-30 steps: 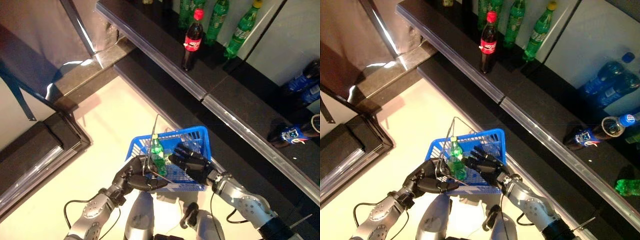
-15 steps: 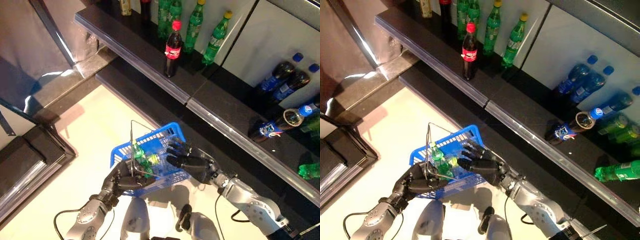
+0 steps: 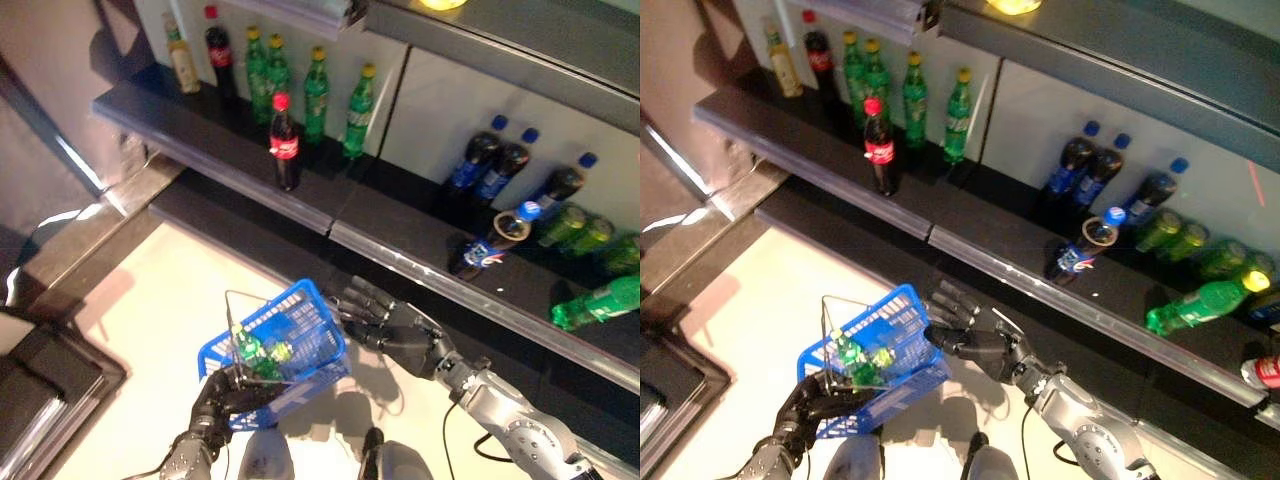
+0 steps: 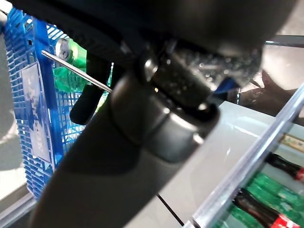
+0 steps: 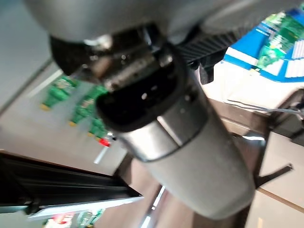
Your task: Pick up the drink and place into the basket.
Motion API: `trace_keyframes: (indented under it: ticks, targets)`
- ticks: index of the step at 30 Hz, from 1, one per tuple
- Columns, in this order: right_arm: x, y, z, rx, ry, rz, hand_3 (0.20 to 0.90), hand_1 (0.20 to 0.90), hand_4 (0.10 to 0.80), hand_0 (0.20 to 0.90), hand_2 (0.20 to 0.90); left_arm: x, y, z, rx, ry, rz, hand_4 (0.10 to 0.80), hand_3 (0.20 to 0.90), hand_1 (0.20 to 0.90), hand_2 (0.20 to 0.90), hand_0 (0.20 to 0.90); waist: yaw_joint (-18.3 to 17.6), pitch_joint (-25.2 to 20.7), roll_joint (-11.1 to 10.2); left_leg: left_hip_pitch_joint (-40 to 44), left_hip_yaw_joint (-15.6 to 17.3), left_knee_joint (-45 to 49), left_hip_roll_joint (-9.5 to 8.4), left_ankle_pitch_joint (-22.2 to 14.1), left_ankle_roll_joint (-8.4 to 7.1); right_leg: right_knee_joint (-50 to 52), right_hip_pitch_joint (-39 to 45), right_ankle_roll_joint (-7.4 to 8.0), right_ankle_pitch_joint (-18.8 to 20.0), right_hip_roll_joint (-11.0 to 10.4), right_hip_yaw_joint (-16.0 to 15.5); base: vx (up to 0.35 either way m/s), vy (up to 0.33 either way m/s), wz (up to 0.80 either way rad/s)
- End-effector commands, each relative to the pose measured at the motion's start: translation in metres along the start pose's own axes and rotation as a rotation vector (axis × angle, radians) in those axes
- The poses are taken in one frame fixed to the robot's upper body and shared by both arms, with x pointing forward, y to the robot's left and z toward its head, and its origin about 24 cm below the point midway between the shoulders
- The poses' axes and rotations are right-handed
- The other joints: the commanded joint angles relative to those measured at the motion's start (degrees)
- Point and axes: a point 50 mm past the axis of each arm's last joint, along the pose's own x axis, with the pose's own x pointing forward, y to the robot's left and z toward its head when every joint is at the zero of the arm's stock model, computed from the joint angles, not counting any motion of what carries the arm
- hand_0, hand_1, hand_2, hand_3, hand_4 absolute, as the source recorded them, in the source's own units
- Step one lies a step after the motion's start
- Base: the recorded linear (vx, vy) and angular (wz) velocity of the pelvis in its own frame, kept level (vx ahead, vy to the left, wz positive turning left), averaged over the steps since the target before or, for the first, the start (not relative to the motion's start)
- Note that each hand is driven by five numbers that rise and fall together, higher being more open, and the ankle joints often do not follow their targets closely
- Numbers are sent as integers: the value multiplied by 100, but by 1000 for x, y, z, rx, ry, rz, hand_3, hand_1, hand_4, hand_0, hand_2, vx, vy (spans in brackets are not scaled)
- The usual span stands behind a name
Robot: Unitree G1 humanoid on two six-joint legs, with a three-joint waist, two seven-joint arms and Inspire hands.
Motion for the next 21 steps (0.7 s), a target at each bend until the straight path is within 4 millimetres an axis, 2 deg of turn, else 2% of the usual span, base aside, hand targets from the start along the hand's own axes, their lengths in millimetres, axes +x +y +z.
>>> trace_keyframes:
  ticks: [1,2,4,5,6,7,8,9,10,11,14,15,18,21]
  targets:
    - [2,4,25,-71,-147,51,900,900,800,900,900,2,0,40,19,-266,-17,100,200,300,300,300,26,-403,50,74,-49,372,16,-272,146,-250,55,-27,489,-11,-58,11,17,-10]
    - [2,4,25,-71,-147,51,900,900,800,900,900,2,0,40,19,-266,-17,100,200,300,300,300,26,-403,50,74,-49,372,16,-272,146,-250,55,-27,489,-11,-58,7,12,-31]
    - [-6,-21,5,-93,-111,-150,900,900,800,900,900,2,10,23,-27,-203,93,100,200,300,300,300,-121,-529,35,186,87,261,46,-297,130,-384,95,18,528,-32,48,7,13,-36]
    - [-8,-27,1,-97,-107,-214,900,900,800,900,900,1,13,19,-56,-185,124,100,200,300,300,300,-146,-551,31,208,112,238,50,-303,130,-413,102,25,537,-34,71,1,-3,-25]
    - [-13,-37,-12,-97,-87,-273,900,900,800,900,900,0,16,12,-90,-165,164,100,200,300,300,300,-191,-588,23,241,164,203,66,-314,120,-464,113,40,557,-44,99,-3,-11,-25]
    - [-14,-40,-16,-95,-76,-305,900,900,800,900,900,0,17,10,-100,-156,180,100,200,300,300,300,-203,-600,21,252,183,190,71,-317,117,-480,117,45,561,-47,107,1,-18,-29]
    - [-18,-49,-30,-70,-53,-379,900,900,800,900,900,-1,19,4,-116,-137,213,100,200,300,300,300,-245,-634,8,287,226,154,76,-324,115,-555,138,60,601,-60,134,1,-14,-19]
    - [-18,-49,-30,-70,-53,-379,900,900,800,900,900,-1,19,4,-116,-137,213,100,200,300,300,300,-245,-634,8,287,226,154,76,-324,115,-555,138,60,601,-60,134,4,-18,-30]
    - [-19,-53,-38,-60,-31,-416,900,900,800,900,900,-1,19,1,-124,-129,225,100,200,300,300,300,-266,-652,5,301,249,134,80,-327,113,-591,145,67,618,-65,149,15,-27,-20]
    - [-25,-61,-59,-57,24,-504,900,900,800,900,900,-1,18,-3,-129,-118,239,100,200,300,300,300,-309,-694,3,345,291,83,84,-336,107,-661,162,85,657,-74,185,22,-37,-22]
    - [-40,-75,-95,-12,144,-657,900,900,800,900,900,0,13,-6,-126,-103,248,100,200,300,300,300,-368,-747,16,436,373,-13,78,-355,117,-760,196,126,736,-97,228,24,-43,-16]
    - [-42,-76,-101,13,169,-681,900,900,800,900,900,1,12,-6,-129,-99,252,100,200,300,300,300,-377,-752,18,447,385,-20,76,-361,119,-768,199,133,744,-100,234,22,-63,-23]
    - [-59,-89,-143,59,325,-887,900,900,800,900,900,5,18,-10,-188,-57,319,100,200,300,300,300,-426,-805,77,580,513,-124,70,-390,137,-808,222,176,811,-136,192,12,-139,-19]
    - [-66,-93,-156,-12,405,-923,900,900,800,900,900,4,23,-13,-199,-49,346,100,200,300,300,300,-406,-814,111,659,674,-147,117,-395,122,-728,229,184,788,-150,3,-10,-138,-43]
